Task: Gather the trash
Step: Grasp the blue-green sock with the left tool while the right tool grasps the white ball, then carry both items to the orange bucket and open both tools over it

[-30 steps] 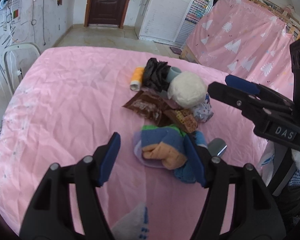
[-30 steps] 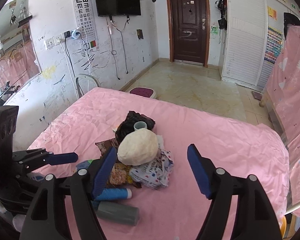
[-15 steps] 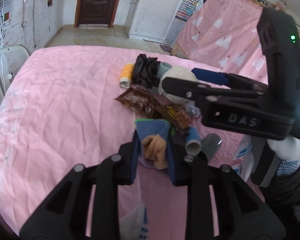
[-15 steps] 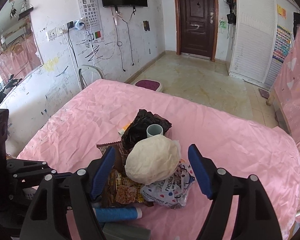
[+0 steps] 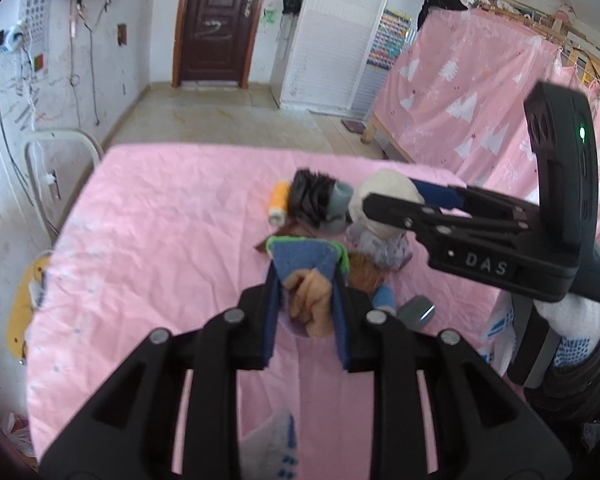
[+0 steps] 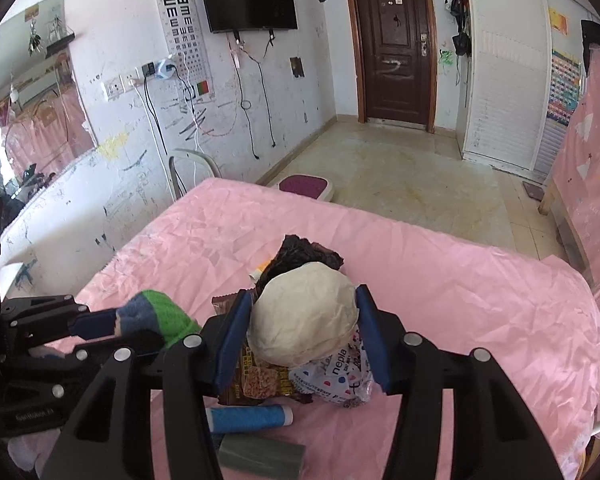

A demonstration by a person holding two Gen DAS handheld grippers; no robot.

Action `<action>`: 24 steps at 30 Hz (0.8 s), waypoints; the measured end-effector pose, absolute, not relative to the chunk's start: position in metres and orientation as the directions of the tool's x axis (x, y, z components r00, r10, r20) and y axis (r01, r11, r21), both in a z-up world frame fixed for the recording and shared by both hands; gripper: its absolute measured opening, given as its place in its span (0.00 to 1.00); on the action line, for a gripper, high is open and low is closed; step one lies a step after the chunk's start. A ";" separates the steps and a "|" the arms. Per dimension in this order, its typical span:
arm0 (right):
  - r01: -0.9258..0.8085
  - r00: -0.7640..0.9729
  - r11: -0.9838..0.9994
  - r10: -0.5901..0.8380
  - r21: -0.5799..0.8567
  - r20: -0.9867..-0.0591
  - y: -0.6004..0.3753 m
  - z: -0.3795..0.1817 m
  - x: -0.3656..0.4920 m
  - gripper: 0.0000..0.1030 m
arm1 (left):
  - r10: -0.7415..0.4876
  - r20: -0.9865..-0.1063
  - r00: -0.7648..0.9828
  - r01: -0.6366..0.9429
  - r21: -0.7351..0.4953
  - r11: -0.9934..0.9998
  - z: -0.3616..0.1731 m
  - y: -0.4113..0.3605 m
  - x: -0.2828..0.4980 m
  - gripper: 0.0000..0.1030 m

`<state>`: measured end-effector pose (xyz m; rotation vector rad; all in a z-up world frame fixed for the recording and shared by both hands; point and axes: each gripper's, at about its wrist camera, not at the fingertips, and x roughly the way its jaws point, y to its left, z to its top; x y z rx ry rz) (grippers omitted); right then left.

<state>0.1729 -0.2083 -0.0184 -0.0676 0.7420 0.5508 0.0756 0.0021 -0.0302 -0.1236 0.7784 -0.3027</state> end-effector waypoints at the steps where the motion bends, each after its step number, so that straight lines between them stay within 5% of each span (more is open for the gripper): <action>1: -0.495 0.613 0.859 0.454 0.133 -0.647 -0.214 -0.014 0.170 0.42 | -0.310 -0.666 0.679 0.222 -0.216 0.951 -0.025 0.000 0.075 0.22; 24: -0.306 0.771 0.931 0.365 0.199 -0.522 -0.373 0.018 0.110 0.42 | -0.369 -0.617 0.695 0.387 -0.111 0.915 0.024 -0.112 0.066 0.22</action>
